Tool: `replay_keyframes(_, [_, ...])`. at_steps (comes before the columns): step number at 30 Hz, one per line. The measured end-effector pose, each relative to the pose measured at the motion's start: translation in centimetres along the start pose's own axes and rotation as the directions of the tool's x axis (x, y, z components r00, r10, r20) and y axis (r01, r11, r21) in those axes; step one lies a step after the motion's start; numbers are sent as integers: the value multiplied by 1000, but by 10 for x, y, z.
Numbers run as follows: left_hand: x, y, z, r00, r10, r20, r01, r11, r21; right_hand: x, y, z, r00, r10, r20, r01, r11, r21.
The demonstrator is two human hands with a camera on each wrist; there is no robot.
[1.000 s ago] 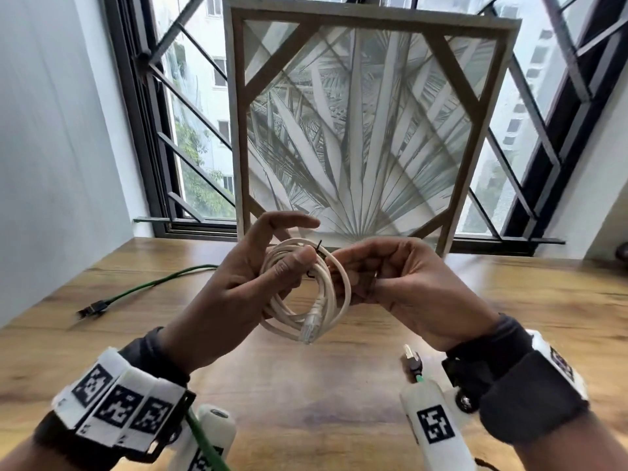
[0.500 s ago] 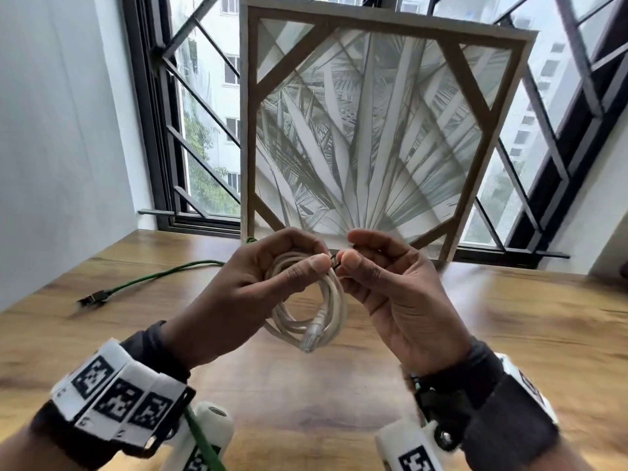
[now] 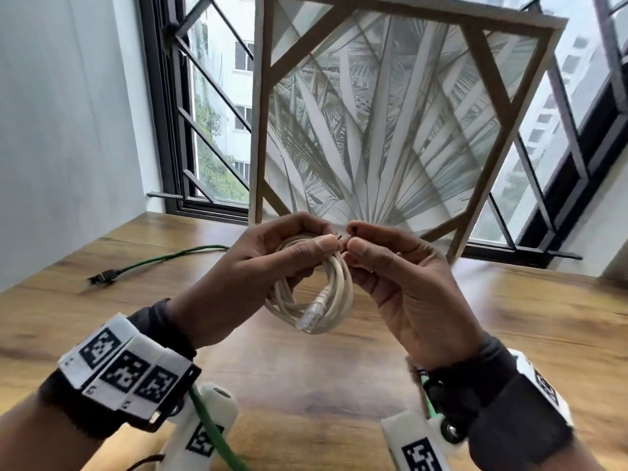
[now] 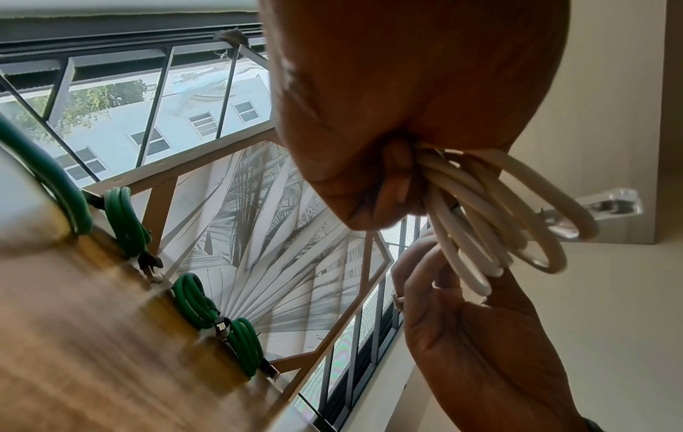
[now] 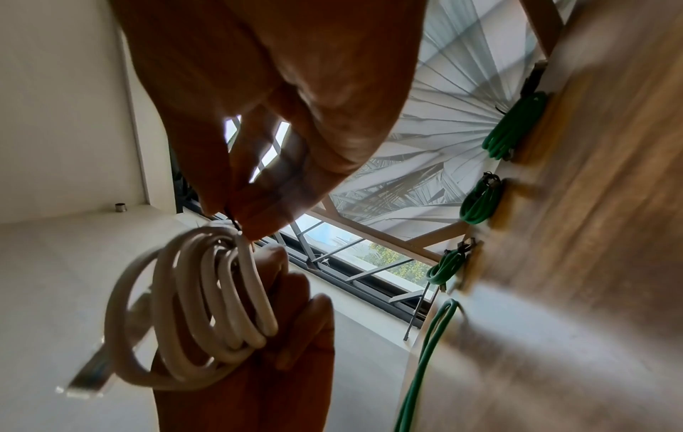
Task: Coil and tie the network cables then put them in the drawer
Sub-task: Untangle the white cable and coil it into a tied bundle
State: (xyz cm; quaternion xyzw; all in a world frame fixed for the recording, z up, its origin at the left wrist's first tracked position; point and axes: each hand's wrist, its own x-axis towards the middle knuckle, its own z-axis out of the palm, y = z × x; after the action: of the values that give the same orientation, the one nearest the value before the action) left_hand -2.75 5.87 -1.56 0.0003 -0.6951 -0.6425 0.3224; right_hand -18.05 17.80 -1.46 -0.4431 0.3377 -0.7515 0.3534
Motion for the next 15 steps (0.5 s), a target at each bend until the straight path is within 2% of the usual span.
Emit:
replay_keyframes(3, [0, 2, -1, 999, -32, -11, 32, 999, -14, 0, -1, -1, 1000, 22, -6, -22, 1000, 20])
replay_keyframes(11, [-1, 5, -3, 995, -97, 27, 98, 995, -24, 1, -1, -7, 1000, -12, 16, 13, 998, -65])
replay_keyframes(15, [-1, 6, -6, 988, -143, 58, 146, 988, -52, -1, 0, -7, 997, -54, 49, 62, 982, -179])
